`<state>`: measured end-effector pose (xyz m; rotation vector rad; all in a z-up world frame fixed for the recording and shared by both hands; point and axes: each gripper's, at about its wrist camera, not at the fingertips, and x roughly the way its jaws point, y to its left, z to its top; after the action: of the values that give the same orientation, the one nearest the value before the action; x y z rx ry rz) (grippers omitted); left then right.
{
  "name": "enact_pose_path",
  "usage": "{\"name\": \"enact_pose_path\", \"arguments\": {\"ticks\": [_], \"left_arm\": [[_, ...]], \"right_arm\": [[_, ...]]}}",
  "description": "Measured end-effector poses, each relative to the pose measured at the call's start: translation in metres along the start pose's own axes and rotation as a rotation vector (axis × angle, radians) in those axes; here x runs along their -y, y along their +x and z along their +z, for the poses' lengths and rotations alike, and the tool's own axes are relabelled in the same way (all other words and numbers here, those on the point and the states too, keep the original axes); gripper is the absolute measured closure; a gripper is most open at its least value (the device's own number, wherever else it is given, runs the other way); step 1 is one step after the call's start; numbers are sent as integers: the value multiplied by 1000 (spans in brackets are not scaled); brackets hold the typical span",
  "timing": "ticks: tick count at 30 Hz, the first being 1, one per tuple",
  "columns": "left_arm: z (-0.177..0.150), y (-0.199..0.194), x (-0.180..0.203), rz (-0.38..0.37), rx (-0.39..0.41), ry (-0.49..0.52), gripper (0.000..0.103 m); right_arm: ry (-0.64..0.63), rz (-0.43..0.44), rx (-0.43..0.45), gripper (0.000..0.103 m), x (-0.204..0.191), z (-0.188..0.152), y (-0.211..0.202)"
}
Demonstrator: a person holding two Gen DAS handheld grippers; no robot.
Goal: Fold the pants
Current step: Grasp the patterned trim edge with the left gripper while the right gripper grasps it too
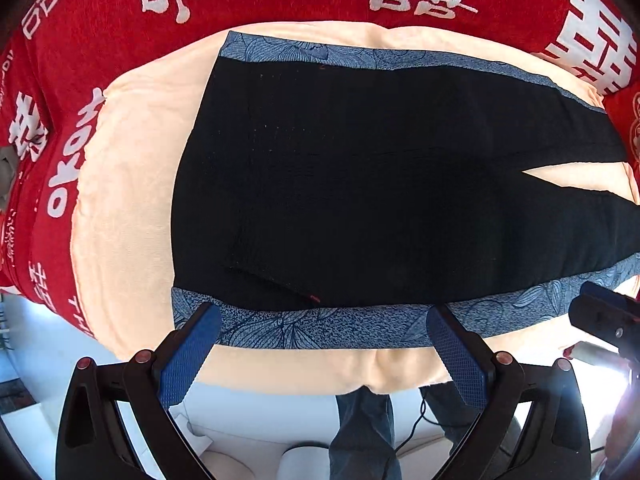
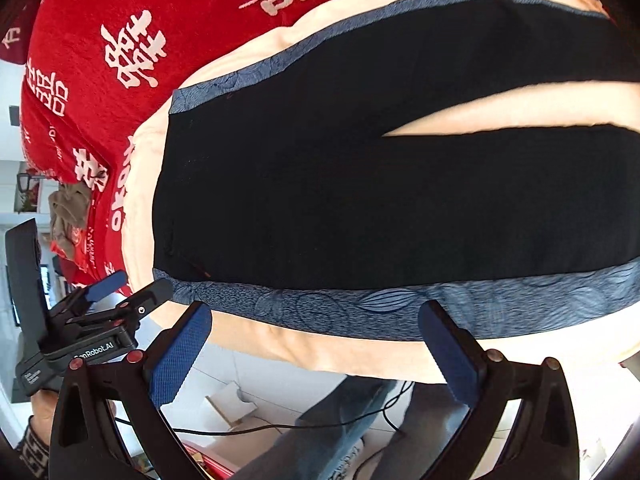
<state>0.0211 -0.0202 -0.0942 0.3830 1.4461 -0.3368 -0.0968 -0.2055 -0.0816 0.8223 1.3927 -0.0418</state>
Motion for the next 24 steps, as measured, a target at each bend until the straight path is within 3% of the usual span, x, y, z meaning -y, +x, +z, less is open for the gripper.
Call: {"name": "enact_pose_path", "arguments": {"ticks": [8,11,16,20,24], "left_arm": [[-7,22,-15,-36,40,-17,0],[-14,21,-29,-87,91,-58,0],[-31,24,-62,-238,130,-172,0],[-41,37,-80,-296,102,-241,0],[-52,47,-88,-333,76,-282,0]], "right_arm": [[36,66,34,0,4,-7,27],[79,172,19,0,7,-13,36],[147,321,-26,0,6,-34,60],[189,380,-83,20,9,-51,89],[219,394,-90,21,17,-63,106]]}}
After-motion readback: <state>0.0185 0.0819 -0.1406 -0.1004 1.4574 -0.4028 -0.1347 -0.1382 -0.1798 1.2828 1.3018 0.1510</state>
